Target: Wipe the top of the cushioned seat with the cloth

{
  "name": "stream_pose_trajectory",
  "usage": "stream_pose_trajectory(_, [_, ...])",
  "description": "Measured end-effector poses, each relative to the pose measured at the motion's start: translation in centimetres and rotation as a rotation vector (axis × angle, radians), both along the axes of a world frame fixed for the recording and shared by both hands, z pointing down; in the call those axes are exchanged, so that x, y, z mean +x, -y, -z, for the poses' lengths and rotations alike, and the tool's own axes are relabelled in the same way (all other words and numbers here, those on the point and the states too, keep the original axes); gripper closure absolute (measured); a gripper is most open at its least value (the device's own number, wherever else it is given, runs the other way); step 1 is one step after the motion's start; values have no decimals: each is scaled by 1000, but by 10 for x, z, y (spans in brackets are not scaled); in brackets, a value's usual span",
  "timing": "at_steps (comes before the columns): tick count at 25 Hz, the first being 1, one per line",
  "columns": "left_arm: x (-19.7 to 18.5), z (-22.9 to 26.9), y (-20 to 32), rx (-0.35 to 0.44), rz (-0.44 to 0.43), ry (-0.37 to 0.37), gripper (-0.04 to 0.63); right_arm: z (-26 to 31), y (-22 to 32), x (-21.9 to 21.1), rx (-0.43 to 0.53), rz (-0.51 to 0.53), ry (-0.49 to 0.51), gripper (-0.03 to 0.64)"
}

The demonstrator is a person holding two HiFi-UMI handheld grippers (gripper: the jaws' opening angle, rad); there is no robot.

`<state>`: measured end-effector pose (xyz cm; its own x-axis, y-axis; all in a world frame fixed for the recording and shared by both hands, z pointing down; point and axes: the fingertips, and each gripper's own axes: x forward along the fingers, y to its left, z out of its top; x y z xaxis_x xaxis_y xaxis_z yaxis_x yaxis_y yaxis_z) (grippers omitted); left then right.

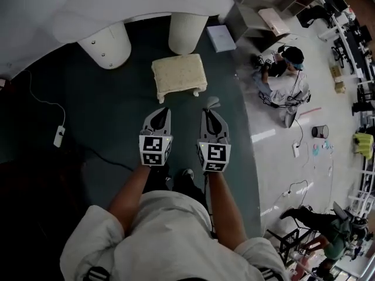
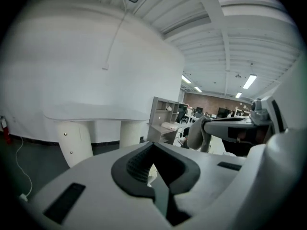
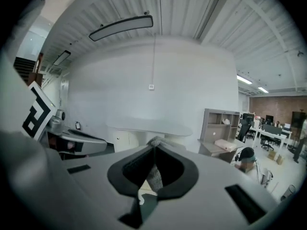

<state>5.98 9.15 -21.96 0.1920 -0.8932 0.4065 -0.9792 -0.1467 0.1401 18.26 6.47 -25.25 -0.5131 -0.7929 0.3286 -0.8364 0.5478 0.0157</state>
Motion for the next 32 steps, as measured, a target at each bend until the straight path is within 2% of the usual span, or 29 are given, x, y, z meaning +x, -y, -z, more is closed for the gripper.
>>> stream_pose_trajectory(2, [1,15,-21,18,25,-10,581,9,-15,3,-4,38,-2,589])
stream_pose_trajectory(4, [10,25,-41,50,27,33,581,14,-32,6,13,82,-5,589])
stream_pose_trajectory(7, [34,44,-62,100,59,77,581,35,-46,22,86,132,-7,589])
stream_pose_trajectory(12, [81,76,-105,147,88,141,581,65,-87,63,130,158,44,589])
stream_pose_trajectory(16, [103,99,-130,199,99,146,581,87,-126,71,167,271,55,589])
stream_pose_trajectory(20, [121,113,-142,227,94,155,581,101,-145,92,193,247,49,591])
stream_pose_trajectory(25, [152,127,-151,256,48,180,581,108,-157,117,180,198,94,591])
stream_pose_trajectory(32, [173,131,-147,264,12,157,581,115,-155,135,189,179,115,591])
